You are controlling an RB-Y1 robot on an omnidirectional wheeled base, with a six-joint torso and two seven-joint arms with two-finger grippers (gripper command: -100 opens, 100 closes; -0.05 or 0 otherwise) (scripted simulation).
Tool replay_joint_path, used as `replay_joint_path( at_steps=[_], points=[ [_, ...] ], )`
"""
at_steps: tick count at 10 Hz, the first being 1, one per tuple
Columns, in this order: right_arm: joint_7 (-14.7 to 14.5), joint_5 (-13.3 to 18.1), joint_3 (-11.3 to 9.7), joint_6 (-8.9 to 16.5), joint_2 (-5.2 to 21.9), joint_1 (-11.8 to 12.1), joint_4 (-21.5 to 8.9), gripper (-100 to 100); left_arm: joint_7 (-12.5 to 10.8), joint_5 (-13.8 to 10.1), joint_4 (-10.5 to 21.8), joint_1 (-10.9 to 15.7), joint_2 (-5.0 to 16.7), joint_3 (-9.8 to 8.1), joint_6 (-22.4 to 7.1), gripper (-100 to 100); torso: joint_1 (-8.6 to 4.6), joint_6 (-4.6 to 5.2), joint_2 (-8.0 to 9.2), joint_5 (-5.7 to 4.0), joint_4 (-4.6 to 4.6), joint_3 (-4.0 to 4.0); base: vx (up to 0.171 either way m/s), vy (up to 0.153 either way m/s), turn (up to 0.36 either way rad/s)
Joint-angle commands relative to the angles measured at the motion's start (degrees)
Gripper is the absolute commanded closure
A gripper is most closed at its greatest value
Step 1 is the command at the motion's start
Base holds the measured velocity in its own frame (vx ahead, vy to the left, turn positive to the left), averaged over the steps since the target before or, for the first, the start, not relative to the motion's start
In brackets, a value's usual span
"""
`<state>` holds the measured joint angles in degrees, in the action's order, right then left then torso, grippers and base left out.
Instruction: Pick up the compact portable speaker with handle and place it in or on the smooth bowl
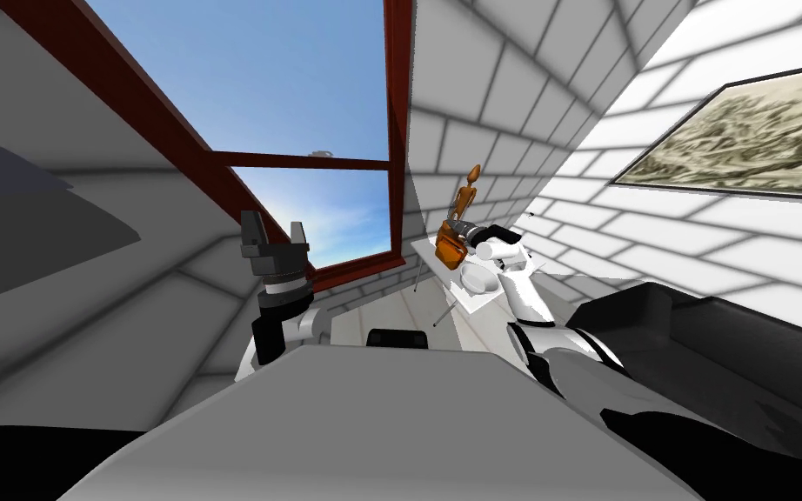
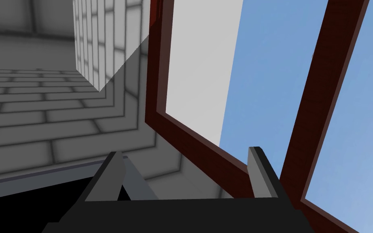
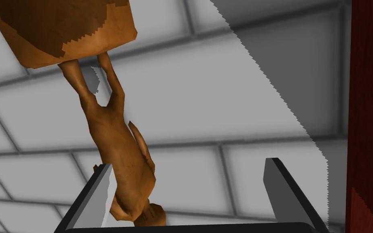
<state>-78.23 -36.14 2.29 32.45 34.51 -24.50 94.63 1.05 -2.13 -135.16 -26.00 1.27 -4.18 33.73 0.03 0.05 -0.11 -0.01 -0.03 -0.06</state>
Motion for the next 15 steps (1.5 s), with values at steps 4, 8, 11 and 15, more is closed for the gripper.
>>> replay_joint_path(
  at_steps=[4, 8, 11, 15],
  points=[
    [-7.0, -3.0, -0.7, 6.9, 2.9, -3.5, -3.9, -100, 0.0, 0.0, 0.0, 0.0, 0.0, 0.00, 0.0, 0, 0.00, 0.01, -0.01, 0.00, 0.00, -0.01, 0.007, 0.004, 0.058],
    [-10.7, -5.0, -1.3, 12.3, 4.8, -5.8, -6.5, -100, 0.0, 0.0, 0.0, 0.0, 0.0, 0.00, 0.0, 0, 0.00, 0.04, -0.02, -0.01, -0.01, -0.02, 0.009, 0.006, 0.037],
    [-14.2, -6.8, -1.9, 16.8, 6.7, -8.0, -9.2, -100, 0.0, 0.0, 0.0, 0.0, 0.0, 0.00, 0.0, 0, 0.03, 0.04, -0.04, 0.00, -0.02, -0.03, 0.015, 0.012, 0.042],
    [-20.1, -10.4, -3.3, 23.2, 10.4, -11.9, -14.4, -100, 0.0, 0.0, 0.0, 0.0, 0.0, 0.00, 0.0, 0, 0.00, 0.06, -0.02, -0.01, -0.02, -0.02, 0.022, 0.016, 0.041]
  ],
)
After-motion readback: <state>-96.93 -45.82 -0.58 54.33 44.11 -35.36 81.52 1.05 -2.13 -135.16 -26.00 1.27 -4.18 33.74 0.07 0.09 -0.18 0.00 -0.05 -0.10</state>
